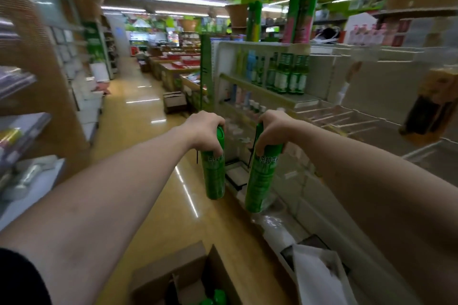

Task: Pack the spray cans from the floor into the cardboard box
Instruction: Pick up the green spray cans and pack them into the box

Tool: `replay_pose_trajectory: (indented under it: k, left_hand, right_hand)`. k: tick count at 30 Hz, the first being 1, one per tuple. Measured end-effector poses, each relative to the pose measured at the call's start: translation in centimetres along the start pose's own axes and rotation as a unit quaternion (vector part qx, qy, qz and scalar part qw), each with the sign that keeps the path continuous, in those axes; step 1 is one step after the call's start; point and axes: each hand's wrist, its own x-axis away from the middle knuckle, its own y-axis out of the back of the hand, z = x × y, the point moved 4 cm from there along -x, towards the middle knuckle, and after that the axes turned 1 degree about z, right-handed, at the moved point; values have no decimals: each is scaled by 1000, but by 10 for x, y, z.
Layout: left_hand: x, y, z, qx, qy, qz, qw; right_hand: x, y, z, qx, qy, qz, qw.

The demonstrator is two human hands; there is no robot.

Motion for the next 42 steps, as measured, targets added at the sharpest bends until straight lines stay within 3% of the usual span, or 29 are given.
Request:
replay_pose_trajectory:
  k: [10,17,23,27,42]
  left_hand:
    - [-21,-64,85,-6,162,33,986]
    - [-9,-194,134,24,247,144,958]
    - [23,-348,160,83,249,237,936]
    - [50,-439,163,115,250,255,927]
    - [65,-663,135,171,100,311,929]
  right_hand:
    - [-123,-110,57,11,107,134,985]
    - [-164,-243,49,58,149,228,960]
    - [-168,-387,11,97,143,309,935]
    - [-155,-479,-28,81,111,341,930]
    - [-126,-687,-151,6,-11,294,956]
